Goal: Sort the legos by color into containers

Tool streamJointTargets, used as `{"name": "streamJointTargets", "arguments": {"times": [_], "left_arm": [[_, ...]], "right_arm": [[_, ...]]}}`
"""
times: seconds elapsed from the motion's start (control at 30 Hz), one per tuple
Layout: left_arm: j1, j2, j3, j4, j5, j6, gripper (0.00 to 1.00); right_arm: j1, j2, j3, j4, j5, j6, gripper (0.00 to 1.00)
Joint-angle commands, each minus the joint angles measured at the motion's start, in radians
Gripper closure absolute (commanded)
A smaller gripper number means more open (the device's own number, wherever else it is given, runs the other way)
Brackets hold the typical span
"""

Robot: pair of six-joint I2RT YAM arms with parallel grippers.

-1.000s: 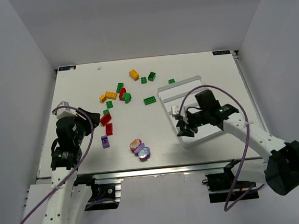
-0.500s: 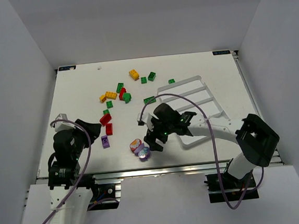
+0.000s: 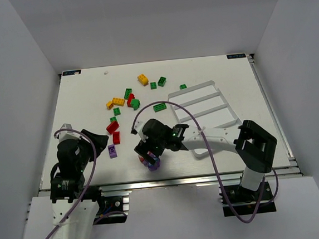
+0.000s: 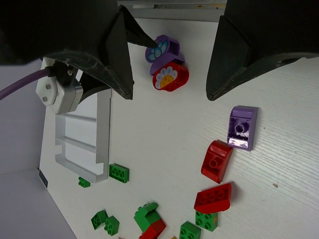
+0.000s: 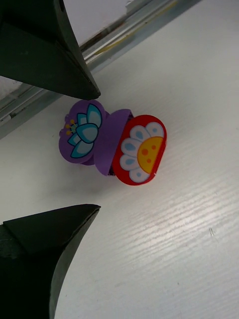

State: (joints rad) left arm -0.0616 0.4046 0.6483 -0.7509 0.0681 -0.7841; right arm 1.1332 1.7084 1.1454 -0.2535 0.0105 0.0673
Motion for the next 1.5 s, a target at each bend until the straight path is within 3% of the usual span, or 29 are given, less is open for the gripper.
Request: {"name": "streamJointTargets", "arguments": {"times": [0.0,0.87,1.23,1.47], "left_arm": [[0.0,0.017,0.022,0.012,0.016,-0.01,0.3],[0.0,0.062,0.034,0.01,0.053,0.009,0.29],[0.0,0.066,0.04,0.012,0.071,0.005,0.29],[0.002,0.056,0.036,0.008,0.078,-0.001,0.29]], "right_arm": [[0.016,0.036,0.083,-0.064,0.101,0.088,0.1],[0.102,0.123,0.094,-0.151,0.082,0.143,0.11],[0.112,0.177,0.092,-0.167,0.152,0.189,0.11],[0.112,0.238,0.143,-0.193,0.157,0.193,0.17]]}}
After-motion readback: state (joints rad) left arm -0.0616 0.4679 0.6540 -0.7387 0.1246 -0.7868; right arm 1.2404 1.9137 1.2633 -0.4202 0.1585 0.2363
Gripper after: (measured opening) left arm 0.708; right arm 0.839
